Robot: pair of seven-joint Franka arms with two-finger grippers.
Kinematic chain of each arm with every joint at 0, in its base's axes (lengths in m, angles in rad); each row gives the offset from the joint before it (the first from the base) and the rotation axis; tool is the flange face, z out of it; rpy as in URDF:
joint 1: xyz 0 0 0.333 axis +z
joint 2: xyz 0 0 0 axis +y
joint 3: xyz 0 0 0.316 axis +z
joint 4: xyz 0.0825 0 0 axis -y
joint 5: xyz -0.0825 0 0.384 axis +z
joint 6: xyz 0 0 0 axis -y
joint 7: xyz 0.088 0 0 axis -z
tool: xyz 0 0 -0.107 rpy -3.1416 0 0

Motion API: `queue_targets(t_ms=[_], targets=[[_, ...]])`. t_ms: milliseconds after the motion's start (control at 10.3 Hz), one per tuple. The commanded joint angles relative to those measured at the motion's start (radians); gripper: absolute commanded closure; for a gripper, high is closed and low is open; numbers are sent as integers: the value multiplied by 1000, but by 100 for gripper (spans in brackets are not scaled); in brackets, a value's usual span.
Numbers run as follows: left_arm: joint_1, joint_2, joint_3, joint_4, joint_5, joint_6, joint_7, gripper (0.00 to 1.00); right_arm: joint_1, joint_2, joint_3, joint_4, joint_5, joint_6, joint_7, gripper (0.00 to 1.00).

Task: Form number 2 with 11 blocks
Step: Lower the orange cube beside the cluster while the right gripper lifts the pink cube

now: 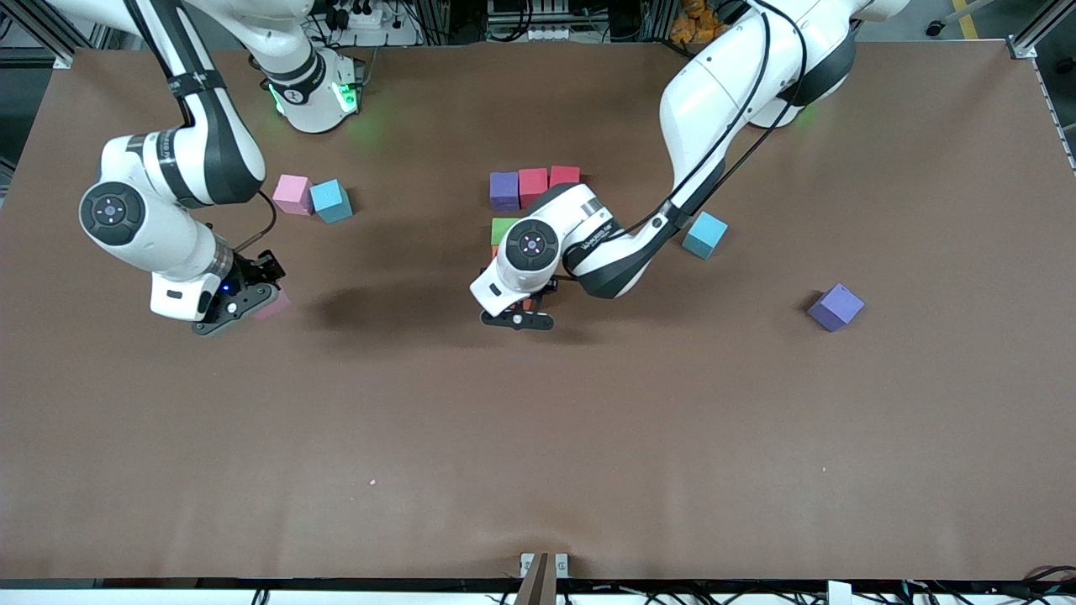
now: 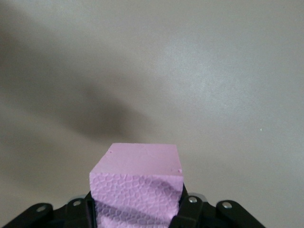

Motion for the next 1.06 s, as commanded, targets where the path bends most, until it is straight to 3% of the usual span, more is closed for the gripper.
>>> queue_targets(t_ms=[0, 967], targets=[[-11, 23, 10, 41, -30, -13, 37, 42, 6, -19, -7, 2, 15, -13, 8, 68], [-11, 39, 13, 67, -59, -1, 36, 44, 8, -10, -7, -1, 16, -6, 9, 68]])
